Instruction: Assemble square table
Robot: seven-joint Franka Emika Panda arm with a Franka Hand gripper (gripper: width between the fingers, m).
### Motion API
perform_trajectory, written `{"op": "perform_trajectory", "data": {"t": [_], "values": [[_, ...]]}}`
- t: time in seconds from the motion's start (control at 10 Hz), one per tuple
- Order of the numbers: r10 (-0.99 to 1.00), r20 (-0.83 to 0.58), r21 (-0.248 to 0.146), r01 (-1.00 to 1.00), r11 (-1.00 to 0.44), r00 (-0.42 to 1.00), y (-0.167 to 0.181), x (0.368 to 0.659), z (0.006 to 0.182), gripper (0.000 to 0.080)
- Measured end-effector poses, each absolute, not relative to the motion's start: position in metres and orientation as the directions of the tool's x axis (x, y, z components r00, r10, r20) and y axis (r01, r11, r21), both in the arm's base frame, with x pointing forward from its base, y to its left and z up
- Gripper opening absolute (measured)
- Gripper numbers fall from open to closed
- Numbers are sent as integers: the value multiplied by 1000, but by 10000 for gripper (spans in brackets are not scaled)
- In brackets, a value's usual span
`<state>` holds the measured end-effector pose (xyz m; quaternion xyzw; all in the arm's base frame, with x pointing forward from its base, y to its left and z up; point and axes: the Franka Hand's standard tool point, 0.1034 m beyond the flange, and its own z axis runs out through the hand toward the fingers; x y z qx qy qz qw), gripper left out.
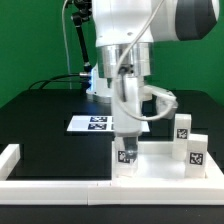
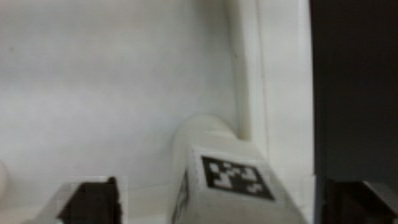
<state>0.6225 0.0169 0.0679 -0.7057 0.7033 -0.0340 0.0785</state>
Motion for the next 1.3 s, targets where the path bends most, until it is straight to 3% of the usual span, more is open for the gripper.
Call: {"op": "perform_trajectory", "data": {"t": [0.1, 0.2, 0.6, 0.7, 1.0, 1.2, 1.3], "values": [[-990, -34, -158, -978, -133, 140, 25, 622, 67, 586], [-970, -11, -153, -959, -238, 243, 28, 622, 67, 638], [-896, 27, -152, -884, -443, 444, 24, 622, 67, 649], [-800, 46, -122, -792, -599, 598, 20, 623, 69, 649], [-548, 89, -74, -543, -837, 832, 19, 625, 70, 649], [-524, 93, -70, -519, -852, 847, 17, 625, 70, 649], [-534, 92, -71, -529, -846, 841, 17, 625, 70, 527]]}}
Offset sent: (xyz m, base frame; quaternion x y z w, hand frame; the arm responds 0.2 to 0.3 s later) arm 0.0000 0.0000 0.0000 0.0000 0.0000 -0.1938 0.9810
